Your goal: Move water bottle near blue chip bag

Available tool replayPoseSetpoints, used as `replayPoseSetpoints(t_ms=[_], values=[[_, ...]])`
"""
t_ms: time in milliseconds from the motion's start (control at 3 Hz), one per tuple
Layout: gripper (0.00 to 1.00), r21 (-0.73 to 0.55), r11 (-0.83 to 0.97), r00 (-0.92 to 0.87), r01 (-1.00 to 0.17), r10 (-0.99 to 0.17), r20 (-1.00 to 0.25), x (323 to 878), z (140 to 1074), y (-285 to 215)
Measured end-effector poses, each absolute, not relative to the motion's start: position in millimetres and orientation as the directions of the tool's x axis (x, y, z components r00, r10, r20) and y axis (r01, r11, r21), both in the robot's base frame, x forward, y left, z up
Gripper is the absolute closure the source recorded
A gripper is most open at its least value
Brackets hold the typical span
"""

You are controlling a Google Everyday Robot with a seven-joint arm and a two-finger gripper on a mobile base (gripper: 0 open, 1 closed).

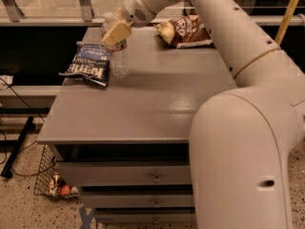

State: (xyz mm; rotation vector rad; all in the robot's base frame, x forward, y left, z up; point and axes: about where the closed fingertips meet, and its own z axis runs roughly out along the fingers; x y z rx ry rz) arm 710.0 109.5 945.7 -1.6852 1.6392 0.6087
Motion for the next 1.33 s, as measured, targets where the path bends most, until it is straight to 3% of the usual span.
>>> replayPoseSetpoints(t_ms=[667, 1000, 1333], values=[[0.35, -0.157, 0.044, 0.089, -0.987, -0.659, -0.747, 710.0, 946.5, 109.6], [0.04, -0.155, 0.042, 0.089, -0.987, -0.659, -0.747, 710.0, 945.3, 110.9], [0.0, -0.153, 0.04, 0.089, -0.987, -0.659, -0.747, 710.1, 943.9, 112.4]])
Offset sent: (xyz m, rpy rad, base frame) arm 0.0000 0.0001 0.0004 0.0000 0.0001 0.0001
